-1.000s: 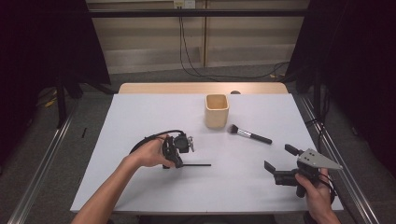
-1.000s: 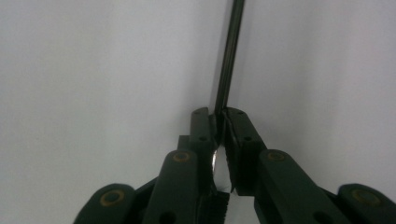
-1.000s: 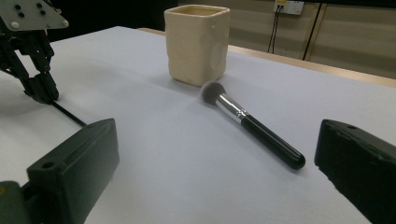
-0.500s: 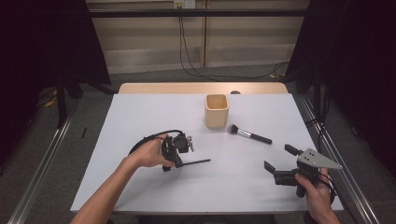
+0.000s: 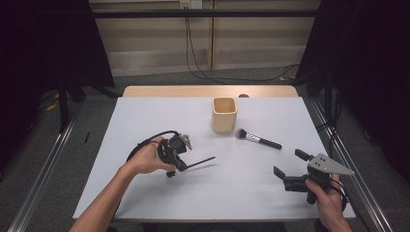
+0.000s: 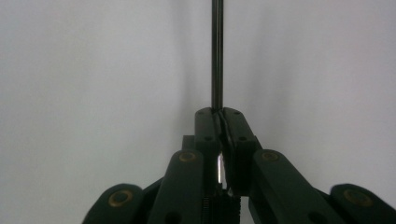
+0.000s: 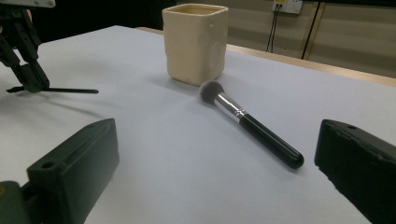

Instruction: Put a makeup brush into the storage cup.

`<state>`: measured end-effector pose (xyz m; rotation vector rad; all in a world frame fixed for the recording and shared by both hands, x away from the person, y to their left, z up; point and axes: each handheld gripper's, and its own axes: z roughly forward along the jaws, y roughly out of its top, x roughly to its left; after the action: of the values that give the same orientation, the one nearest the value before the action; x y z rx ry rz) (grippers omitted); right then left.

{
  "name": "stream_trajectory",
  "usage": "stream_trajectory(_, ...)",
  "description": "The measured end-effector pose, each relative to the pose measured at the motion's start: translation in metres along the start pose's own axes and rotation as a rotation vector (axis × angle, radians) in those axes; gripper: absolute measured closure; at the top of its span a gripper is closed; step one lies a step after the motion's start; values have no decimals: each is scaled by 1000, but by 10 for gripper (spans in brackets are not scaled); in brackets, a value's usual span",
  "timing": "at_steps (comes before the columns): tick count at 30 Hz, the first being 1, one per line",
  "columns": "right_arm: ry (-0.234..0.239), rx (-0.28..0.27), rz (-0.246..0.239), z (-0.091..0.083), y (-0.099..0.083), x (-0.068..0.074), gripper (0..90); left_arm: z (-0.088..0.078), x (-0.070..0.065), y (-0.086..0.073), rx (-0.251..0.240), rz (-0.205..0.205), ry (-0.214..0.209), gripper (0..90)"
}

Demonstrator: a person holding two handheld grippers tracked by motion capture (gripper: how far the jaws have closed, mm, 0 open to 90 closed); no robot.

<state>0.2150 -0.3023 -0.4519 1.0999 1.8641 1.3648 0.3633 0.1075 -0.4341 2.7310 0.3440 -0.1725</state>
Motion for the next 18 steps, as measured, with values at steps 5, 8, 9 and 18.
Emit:
stream_trajectory(5,-2,0,1,0,0,0,0,-11,4,-5,-95,-61,-5,859)
stream_trajectory(8,-2,0,0,0,0,0,0,-17,5,-8,-159,-89,0,860)
stream_trajectory(9,-1,0,1,0,0,0,0,-19,6,-10,-183,-105,1,860)
stream_trajectory(18,-1,-1,2,0,0,0,0,-38,5,-24,-425,-188,61,859)
